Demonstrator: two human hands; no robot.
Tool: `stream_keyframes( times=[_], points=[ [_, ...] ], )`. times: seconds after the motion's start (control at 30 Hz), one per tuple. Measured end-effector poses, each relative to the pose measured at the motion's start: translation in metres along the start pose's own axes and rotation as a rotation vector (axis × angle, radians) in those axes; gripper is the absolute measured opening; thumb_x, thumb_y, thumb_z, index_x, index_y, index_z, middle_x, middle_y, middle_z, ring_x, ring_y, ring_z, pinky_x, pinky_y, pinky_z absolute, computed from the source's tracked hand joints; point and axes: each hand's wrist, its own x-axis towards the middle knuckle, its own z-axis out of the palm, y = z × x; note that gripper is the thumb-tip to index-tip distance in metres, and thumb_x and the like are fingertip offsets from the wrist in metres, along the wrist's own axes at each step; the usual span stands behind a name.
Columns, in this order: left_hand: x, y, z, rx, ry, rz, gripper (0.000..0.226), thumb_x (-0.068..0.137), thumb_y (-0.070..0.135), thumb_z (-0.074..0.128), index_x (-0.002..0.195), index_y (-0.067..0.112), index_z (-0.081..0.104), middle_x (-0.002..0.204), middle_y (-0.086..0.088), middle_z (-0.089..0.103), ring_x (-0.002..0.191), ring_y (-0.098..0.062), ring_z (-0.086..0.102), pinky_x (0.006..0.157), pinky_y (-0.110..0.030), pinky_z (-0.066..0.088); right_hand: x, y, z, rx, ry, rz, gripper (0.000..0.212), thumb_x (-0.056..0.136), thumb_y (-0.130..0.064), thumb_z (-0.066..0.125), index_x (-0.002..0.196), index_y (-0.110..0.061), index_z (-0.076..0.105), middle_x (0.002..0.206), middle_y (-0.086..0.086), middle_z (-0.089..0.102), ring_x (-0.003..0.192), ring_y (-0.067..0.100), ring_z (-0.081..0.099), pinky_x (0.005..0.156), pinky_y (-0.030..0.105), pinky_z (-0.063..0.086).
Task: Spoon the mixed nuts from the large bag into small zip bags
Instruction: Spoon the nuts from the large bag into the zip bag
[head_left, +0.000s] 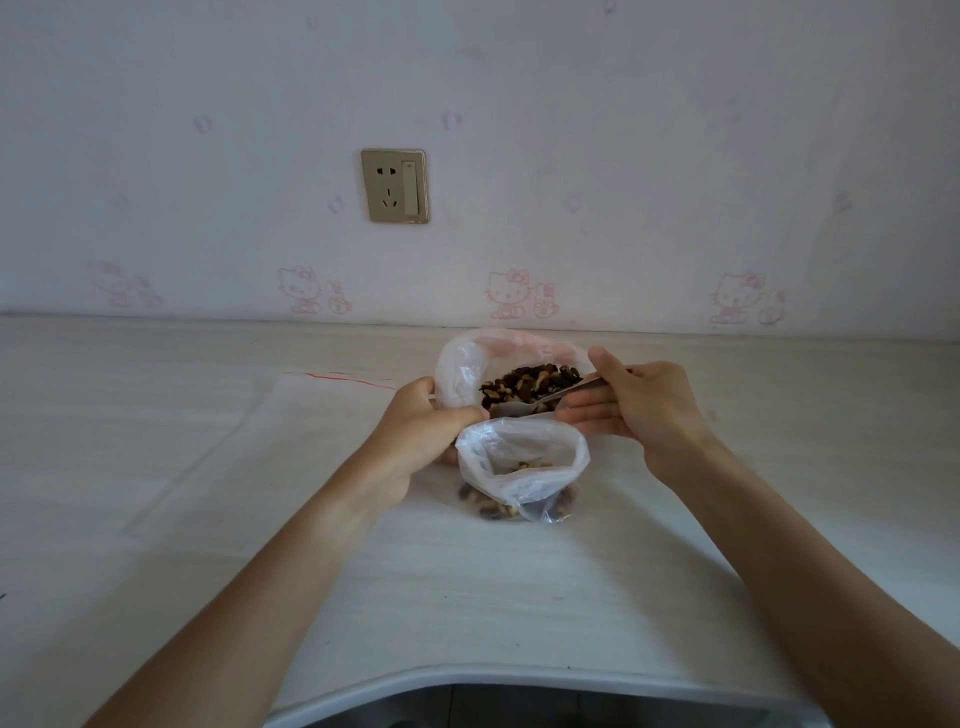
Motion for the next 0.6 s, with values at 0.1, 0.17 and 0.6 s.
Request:
stream_keyframes(
  times=[0.1, 0.17, 0.6],
  points=[
    [0.0004, -0.0007, 0.0002, 0.011, -0.008, -0.008, 0.037, 0.08, 0.018, 0.084, 0.113, 0.022, 0.068, 0.1, 0.001, 0.079, 0.09, -0.018, 0.077, 0.085, -0.037, 0.062, -0.0008, -0.0006, 0.002, -0.035, -0.015, -0.081, 0.04, 0.1, -0.032, 0.068, 0.089, 0.006, 0.072, 0.074, 0.021, 0.076, 0.064, 0.034, 0.077, 0.05, 0.03, 0.06],
    [0.0, -0.001, 0.0004, 0.025, -0.009, -0.005, 0.039, 0.08, 0.019, 0.084, 0.115, 0.022, 0.067, 0.103, 0.001, 0.078, 0.096, -0.019, 0.075, 0.092, -0.04, 0.06, -0.0009, -0.0018, 0.0035, -0.068, -0.045, -0.097, 0.04, 0.098, -0.034, 0.069, 0.091, 0.005, 0.072, 0.075, 0.019, 0.077, 0.063, 0.033, 0.076, 0.049, 0.029, 0.059],
    [-0.0012, -0.0009, -0.0004, 0.015, -0.019, 0.02, 0.038, 0.082, 0.021, 0.083, 0.116, 0.025, 0.067, 0.107, 0.002, 0.077, 0.102, -0.019, 0.073, 0.099, -0.043, 0.057, -0.0003, -0.0004, 0.0022, -0.063, 0.001, -0.133, 0.032, 0.097, -0.026, 0.071, 0.086, 0.004, 0.074, 0.076, 0.02, 0.077, 0.066, 0.034, 0.077, 0.055, 0.031, 0.062]
  ],
)
